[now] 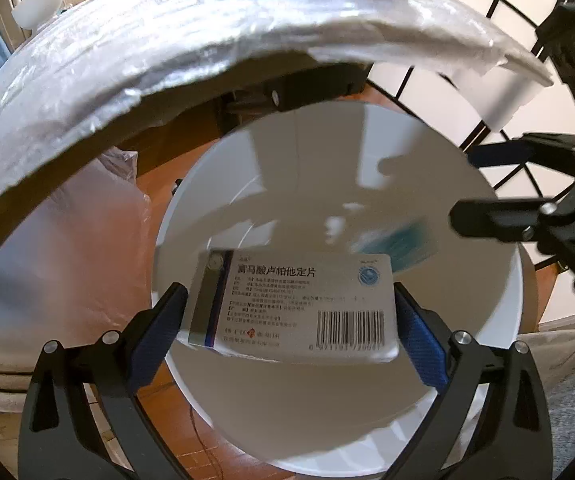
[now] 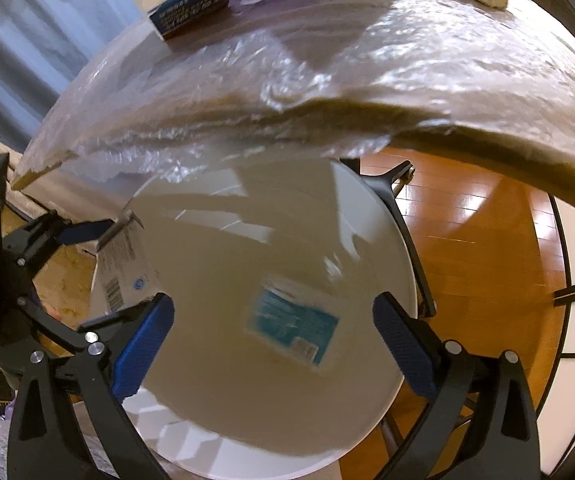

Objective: Collect trash
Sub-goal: 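Open both tools to drop the two boxes into the bin, then move both tools back over the table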

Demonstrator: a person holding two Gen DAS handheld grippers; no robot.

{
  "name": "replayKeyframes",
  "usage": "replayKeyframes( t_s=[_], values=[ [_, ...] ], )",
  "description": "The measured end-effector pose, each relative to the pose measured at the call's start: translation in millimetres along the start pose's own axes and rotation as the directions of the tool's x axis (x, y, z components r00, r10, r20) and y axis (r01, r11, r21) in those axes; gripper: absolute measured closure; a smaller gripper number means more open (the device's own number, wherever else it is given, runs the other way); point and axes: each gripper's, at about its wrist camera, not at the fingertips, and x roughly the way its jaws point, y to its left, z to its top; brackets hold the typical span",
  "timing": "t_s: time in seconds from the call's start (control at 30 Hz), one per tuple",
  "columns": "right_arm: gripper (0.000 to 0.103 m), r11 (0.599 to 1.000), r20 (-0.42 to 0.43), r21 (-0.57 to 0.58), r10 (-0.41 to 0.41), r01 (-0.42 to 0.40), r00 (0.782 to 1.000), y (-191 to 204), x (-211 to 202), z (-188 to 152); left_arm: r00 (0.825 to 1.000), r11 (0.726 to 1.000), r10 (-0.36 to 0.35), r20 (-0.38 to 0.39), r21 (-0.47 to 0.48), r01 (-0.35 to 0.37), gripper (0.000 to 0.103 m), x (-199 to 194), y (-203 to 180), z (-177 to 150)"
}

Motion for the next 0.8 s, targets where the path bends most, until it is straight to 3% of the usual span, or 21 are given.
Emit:
replayKeyframes(
  t_s=[0.37, 0.57, 0.67, 0.8],
  values=[
    [0.005, 1.000, 0.037, -0.030, -0.008, 0.009, 0.999, 8, -22, 2, 0.999, 1.000, 0.007, 0.031, -0.008, -0.007, 0.004, -16, 4, -5],
    [0.005, 0.996, 0.139, -0.084, 0.024, -0.012, 0.990, 21, -70, 8, 0.993, 1.000, 0.007, 0.114, 0.002, -0.008, 0.004, -55, 4, -4],
    [0.004, 0.992, 0.241, -0.129, 0.028, 0.004, 0.970, 32, -108, 15, 0.974, 1.000, -0.014, 0.224, 0.028, 0.008, 0.004, -104, 5, 0],
    [0.004, 0.988, 0.366, -0.137, -0.018, 0.073, 0.931, 33, -139, 46, 0.940, 0.997, 0.038, 0.339, 0.044, -0.056, 0.001, -137, 17, 20]
  ],
)
